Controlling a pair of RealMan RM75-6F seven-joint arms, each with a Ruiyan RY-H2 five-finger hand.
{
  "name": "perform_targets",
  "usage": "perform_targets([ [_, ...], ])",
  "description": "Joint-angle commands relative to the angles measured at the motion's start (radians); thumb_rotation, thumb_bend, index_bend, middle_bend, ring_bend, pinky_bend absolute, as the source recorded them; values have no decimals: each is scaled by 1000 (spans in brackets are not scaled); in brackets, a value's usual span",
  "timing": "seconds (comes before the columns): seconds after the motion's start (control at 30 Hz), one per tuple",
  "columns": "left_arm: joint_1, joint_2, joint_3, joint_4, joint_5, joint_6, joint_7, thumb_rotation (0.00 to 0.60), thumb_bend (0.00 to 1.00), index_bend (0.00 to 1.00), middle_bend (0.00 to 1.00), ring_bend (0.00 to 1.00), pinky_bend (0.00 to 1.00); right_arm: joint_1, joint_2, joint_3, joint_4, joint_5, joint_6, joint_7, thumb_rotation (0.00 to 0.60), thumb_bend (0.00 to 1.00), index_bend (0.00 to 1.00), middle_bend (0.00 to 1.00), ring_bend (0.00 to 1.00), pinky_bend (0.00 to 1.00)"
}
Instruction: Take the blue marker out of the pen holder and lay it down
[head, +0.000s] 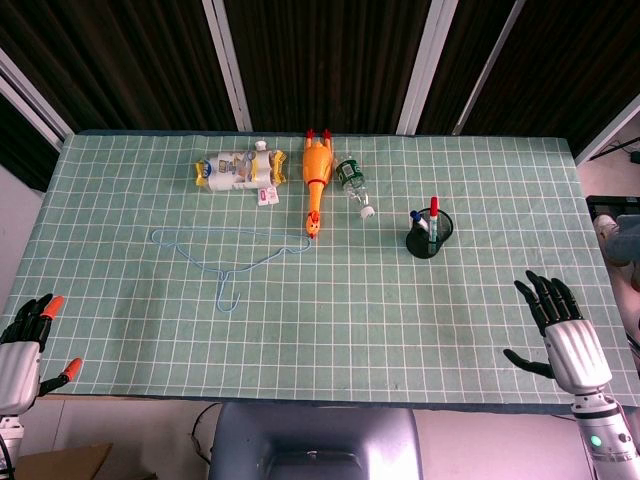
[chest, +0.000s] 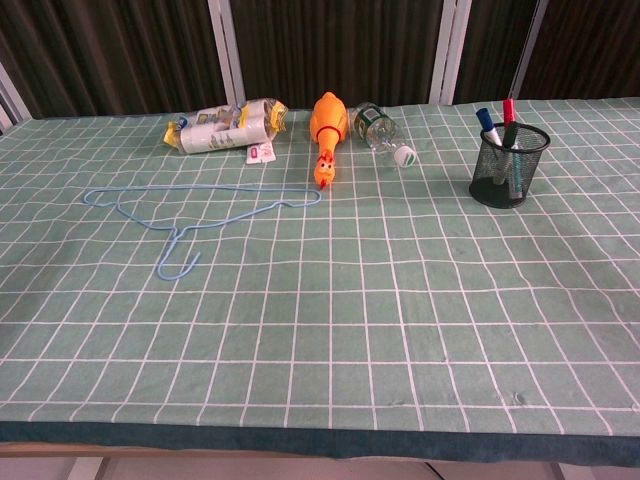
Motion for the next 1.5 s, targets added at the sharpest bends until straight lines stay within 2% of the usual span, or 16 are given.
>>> perform_targets([
  [0.03, 0, 2, 1, -4, -1, -3, 2, 600, 197, 66, 39, 27, 253, 0, 1, -1, -1, -1, 1, -1, 600, 266, 58, 54, 71, 49],
  [0.37, 12, 7, 4, -16, 3, 12, -4, 600, 195, 74, 42, 29, 257, 8, 2, -3, -6, 1, -14, 10, 600, 266, 58, 54, 71, 50],
  [0.57, 3, 14, 7, 2, 27, 7, -25, 600, 198, 81, 43, 34, 259, 44, -9, 36, -28, 41, -54, -15, 600, 266, 58, 53, 74, 58],
  [0.63, 7, 19, 13, 1, 38, 12, -40, 600, 198, 81, 43, 34, 260, 70, -9, 55, -40, 56, -84, -38, 600, 267, 60, 61, 95, 93],
  [0.7, 12, 23, 18, 2, 48, 20, -45, 600, 198, 82, 44, 34, 261, 97, -8, 79, -56, 78, -115, -62, 600, 266, 69, 110, 140, 157],
  [0.8, 23, 31, 27, -1, 57, 33, -55, 600, 198, 81, 44, 34, 261, 150, -19, 124, -70, 105, -159, -90, 600, 266, 107, 236, 267, 306],
  [0.93, 40, 38, 30, -2, 65, 60, -71, 600, 197, 83, 44, 36, 262, 228, -52, 191, -54, 148, -211, -150, 600, 266, 211, 390, 457, 473],
  [1.03, 45, 41, 31, -2, 63, 65, -78, 600, 197, 87, 45, 36, 262, 273, -71, 229, -41, 194, -251, -183, 600, 266, 302, 441, 531, 538],
  [1.13, 49, 45, 32, -5, 61, 67, -82, 600, 197, 92, 45, 36, 265, 329, -101, 280, -1, 256, -290, -224, 600, 267, 390, 517, 609, 592],
  [1.27, 54, 47, 33, -5, 67, 73, -86, 600, 196, 95, 46, 36, 266, 397, -144, 326, 74, 328, -346, -248, 600, 298, 504, 689, 824, 787],
  [1.37, 53, 48, 32, -6, 66, 68, -87, 600, 197, 99, 46, 36, 267, 439, -168, 345, 114, 379, -399, -248, 600, 299, 553, 801, 956, 901],
  [1.5, 51, 50, 32, -7, 64, 62, -89, 600, 199, 103, 47, 36, 268, 483, -195, 369, 156, 453, -457, -249, 600, 300, 583, 908, 1000, 995],
])
